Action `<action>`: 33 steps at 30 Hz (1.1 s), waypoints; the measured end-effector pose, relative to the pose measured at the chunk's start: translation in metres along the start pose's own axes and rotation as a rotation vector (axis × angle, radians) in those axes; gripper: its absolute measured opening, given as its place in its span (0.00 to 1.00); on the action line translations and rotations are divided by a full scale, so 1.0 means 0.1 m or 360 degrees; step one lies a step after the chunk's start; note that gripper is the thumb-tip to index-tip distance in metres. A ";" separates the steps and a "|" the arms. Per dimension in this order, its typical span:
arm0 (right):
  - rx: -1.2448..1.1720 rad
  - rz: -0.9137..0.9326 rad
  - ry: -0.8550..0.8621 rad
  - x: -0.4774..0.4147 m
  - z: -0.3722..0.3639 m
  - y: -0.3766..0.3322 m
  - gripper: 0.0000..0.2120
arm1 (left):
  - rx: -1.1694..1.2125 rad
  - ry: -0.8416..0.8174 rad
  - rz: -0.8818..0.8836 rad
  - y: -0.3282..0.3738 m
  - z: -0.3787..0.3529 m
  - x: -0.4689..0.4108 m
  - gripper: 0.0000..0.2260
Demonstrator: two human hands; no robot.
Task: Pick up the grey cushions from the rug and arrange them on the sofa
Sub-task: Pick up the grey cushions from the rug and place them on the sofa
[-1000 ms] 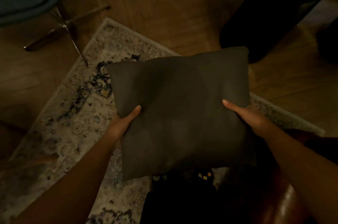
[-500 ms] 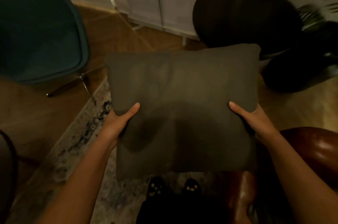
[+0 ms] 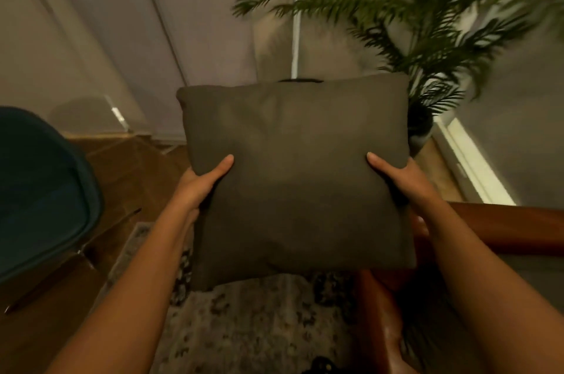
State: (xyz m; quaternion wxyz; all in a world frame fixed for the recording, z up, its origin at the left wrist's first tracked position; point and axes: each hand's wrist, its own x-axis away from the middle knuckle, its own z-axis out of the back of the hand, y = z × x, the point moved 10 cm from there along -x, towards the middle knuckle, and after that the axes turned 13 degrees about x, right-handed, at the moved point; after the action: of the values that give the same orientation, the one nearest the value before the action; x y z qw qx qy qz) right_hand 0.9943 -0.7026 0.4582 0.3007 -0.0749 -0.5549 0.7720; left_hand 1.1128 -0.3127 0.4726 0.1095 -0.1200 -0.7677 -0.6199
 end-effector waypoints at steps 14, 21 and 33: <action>-0.0245 -0.0028 0.0696 1.68 1.01 0.13 0.48 | -0.0236 -0.0747 0.0084 0.16 -1.04 0.38 0.38; -0.0244 -0.0256 0.1103 3.03 1.83 0.68 0.57 | -0.0373 -0.1217 0.0184 -0.24 -1.93 1.29 0.36; -0.0402 -0.0587 0.1929 6.66 2.59 1.75 0.61 | -0.0497 -0.2060 0.0330 -1.24 -2.89 4.29 0.23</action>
State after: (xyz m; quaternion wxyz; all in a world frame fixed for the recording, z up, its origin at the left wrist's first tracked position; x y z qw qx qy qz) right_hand 0.2729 -0.5834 0.5418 0.6773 -0.4360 -0.3770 0.4572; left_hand 0.6719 -0.5999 0.5535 -0.3323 -0.5548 -0.5644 -0.5130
